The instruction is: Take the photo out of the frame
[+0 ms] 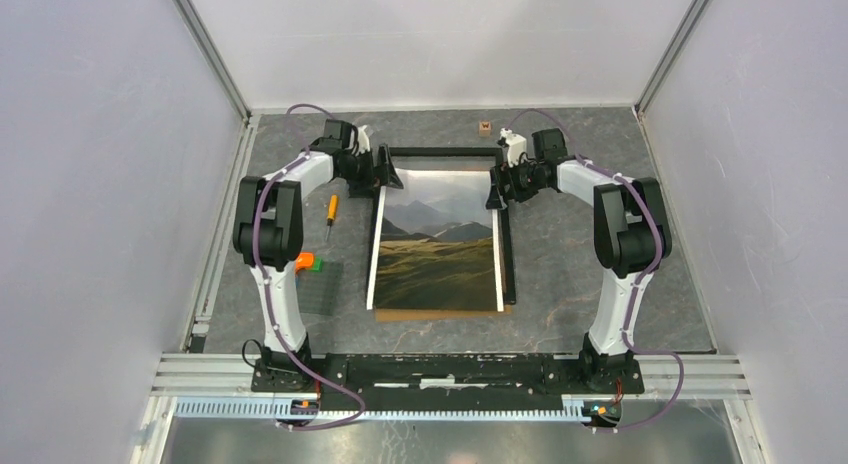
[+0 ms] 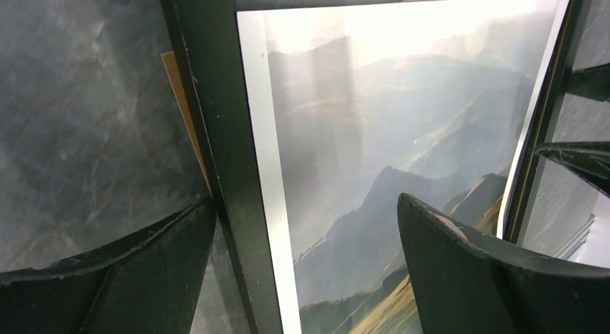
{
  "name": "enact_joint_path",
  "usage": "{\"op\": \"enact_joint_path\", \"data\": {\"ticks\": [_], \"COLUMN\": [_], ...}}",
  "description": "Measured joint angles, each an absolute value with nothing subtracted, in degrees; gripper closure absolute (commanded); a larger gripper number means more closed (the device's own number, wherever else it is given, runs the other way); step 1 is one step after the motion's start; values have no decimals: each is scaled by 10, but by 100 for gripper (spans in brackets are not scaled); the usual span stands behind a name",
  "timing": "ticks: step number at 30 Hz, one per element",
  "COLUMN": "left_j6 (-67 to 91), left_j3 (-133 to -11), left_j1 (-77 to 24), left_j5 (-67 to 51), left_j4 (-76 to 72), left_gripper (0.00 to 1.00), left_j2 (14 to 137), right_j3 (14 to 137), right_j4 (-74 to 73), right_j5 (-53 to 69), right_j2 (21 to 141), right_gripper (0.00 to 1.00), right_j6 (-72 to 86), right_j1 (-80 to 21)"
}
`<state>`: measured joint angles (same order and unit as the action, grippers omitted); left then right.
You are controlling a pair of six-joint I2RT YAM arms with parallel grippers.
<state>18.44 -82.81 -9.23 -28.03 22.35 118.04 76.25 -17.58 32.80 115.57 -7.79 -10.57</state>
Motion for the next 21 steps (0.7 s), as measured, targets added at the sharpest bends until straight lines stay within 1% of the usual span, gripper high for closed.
{"op": "enact_joint_path", "data": {"ticks": [4,11,16,21], "left_j6": [183,184,183,183], "left_j3": [-872,-874,-836,-776], "left_j1": [-100,-90,-72,-65], "left_j5": [-280,-260,-238,-230], "left_j4": [225,249,286,299], "left_gripper": [0,0,0,0], "left_j2": [1208,1199,1129,1069], "right_j3": [753,754,752,741], "right_j4": [-185,-187,-190,-209], "right_j5": [314,313,314,315], "right_j2": [1145,1144,1141,1129], "right_gripper": [17,16,10,10], "right_j6": [-78,-69,-62,-60], "right_j1": [-102,-104,-105,-102]}}
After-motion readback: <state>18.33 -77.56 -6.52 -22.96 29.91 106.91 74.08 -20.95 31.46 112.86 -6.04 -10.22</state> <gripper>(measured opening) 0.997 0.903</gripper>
